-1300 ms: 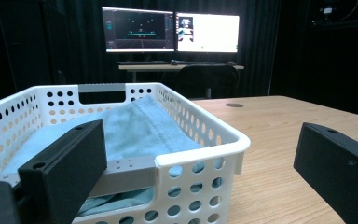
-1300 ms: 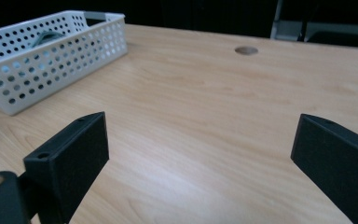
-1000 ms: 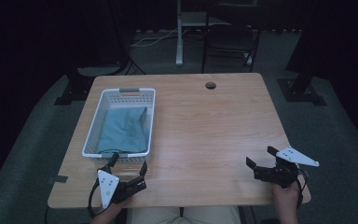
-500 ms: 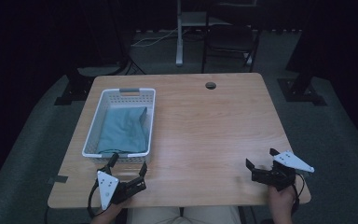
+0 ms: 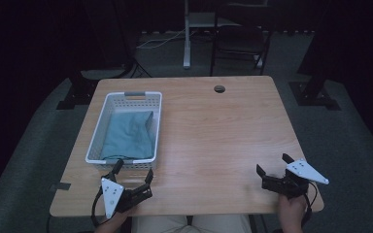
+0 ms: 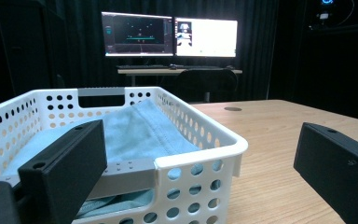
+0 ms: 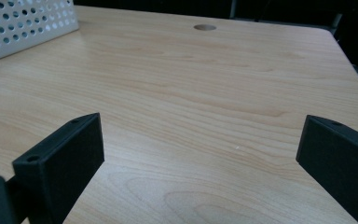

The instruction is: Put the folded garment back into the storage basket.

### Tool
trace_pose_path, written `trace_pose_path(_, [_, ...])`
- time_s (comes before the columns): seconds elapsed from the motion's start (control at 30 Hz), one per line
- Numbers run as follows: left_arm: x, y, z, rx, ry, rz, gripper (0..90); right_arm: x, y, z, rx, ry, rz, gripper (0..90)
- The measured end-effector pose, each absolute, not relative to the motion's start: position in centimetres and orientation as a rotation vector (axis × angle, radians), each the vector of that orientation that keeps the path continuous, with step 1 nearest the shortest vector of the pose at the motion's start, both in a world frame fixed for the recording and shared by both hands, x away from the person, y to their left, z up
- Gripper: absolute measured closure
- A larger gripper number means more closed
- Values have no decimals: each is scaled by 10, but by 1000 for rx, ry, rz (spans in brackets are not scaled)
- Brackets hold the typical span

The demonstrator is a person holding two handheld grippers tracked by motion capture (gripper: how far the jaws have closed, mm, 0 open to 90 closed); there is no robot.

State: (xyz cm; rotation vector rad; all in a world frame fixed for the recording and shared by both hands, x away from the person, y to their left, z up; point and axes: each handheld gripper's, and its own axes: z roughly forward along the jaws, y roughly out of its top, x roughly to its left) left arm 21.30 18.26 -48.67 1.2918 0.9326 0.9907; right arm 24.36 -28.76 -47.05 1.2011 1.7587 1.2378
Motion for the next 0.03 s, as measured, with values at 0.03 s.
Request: trace_pose_path(0.03, [213, 183, -487, 1291, 932, 990, 37, 243, -287, -471, 1192, 1758, 1245, 6])
